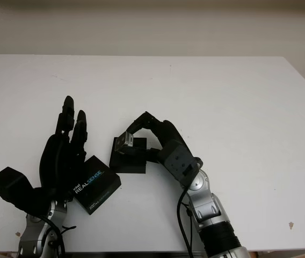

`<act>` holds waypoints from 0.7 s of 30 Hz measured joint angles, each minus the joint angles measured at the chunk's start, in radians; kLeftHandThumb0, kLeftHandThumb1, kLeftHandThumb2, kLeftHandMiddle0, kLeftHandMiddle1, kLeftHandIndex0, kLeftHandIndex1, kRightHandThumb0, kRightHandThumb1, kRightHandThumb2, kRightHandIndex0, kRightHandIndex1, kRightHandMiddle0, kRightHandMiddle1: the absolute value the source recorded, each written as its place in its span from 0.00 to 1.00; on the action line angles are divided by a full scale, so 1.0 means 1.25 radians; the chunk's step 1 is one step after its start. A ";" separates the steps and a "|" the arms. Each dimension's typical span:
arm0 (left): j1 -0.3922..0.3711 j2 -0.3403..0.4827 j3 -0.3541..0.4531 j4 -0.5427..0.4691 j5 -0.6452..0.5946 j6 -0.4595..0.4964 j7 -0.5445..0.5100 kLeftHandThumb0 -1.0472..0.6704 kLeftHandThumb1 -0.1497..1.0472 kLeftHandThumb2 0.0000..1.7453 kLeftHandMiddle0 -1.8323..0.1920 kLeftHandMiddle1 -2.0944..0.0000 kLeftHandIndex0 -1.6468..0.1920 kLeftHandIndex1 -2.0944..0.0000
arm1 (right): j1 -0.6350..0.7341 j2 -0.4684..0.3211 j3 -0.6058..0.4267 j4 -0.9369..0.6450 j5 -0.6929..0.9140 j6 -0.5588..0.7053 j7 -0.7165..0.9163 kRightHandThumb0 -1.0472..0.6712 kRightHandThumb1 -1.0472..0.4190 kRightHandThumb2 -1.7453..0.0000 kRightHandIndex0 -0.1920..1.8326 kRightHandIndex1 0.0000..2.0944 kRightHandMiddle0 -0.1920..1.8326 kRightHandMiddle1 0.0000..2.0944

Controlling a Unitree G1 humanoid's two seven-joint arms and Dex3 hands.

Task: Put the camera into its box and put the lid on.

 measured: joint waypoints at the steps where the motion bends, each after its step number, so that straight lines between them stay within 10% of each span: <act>1: 0.000 0.000 0.000 0.000 0.000 0.000 0.000 0.17 1.00 0.22 1.00 1.00 1.00 1.00 | 0.000 0.000 0.000 0.000 0.000 0.000 0.000 0.36 0.00 0.97 0.17 0.29 0.29 0.80; 21: 0.001 0.001 0.000 -0.003 0.000 0.004 0.000 0.17 1.00 0.22 1.00 1.00 1.00 1.00 | -0.001 0.030 -0.010 0.083 0.001 -0.030 -0.041 0.36 0.00 0.97 0.15 0.30 0.28 0.83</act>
